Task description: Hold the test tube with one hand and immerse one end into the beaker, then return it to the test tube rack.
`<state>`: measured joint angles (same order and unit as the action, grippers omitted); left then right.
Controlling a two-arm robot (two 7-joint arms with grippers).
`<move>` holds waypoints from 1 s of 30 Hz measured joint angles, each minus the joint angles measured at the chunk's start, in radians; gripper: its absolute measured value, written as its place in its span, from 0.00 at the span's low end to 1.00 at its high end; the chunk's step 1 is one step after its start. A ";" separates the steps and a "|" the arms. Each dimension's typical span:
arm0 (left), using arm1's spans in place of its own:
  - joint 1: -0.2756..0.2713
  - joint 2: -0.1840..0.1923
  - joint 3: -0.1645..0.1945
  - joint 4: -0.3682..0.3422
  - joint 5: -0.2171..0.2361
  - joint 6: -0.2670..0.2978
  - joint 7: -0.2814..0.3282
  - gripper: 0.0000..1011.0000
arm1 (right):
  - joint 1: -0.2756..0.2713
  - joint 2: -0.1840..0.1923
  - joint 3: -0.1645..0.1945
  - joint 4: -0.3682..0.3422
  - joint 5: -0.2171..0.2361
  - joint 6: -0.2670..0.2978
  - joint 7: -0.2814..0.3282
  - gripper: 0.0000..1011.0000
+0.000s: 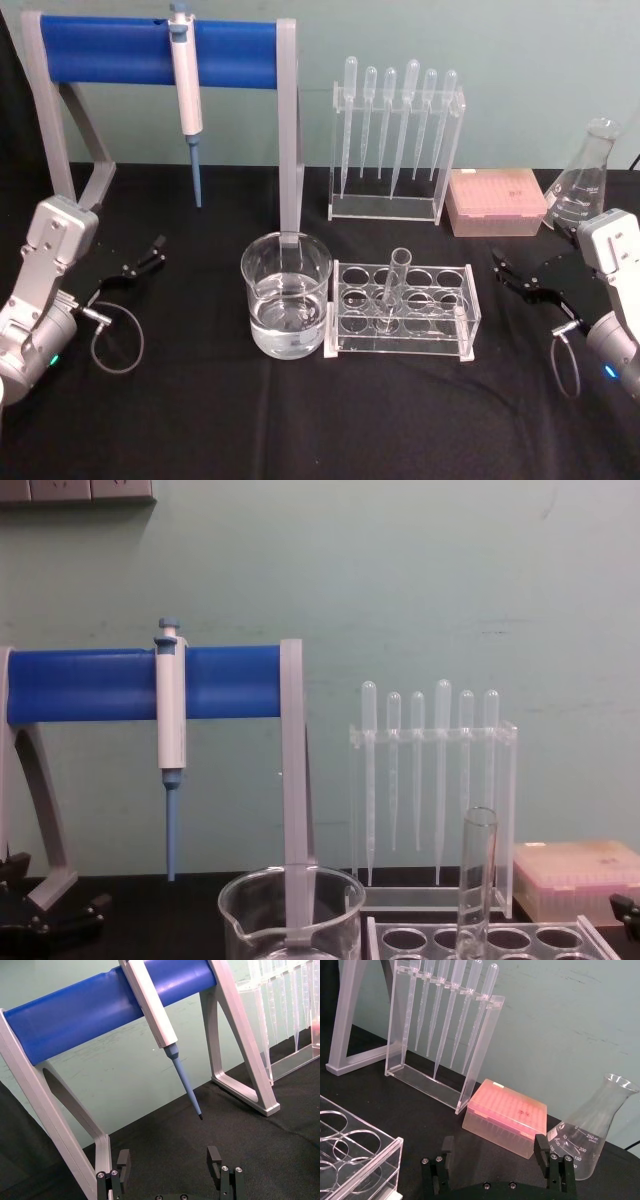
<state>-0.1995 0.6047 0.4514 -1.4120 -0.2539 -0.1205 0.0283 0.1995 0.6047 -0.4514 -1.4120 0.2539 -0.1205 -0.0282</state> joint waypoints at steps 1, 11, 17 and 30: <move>0.000 0.000 0.000 0.000 0.000 0.000 0.000 0.99 | 0.000 0.000 0.000 0.000 0.000 0.000 0.000 0.99; 0.000 0.000 0.000 0.000 0.000 0.000 0.000 0.99 | 0.000 0.000 0.000 0.000 0.000 0.000 0.000 0.99; 0.000 0.000 0.000 0.000 0.000 0.000 0.000 0.99 | 0.000 0.000 0.000 0.000 0.000 0.000 0.000 0.99; 0.000 0.000 0.000 0.000 0.000 0.000 0.000 0.99 | 0.000 0.000 0.000 0.000 0.000 0.000 0.000 0.99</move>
<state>-0.1995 0.6047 0.4514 -1.4120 -0.2539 -0.1206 0.0283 0.1995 0.6047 -0.4514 -1.4120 0.2539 -0.1205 -0.0283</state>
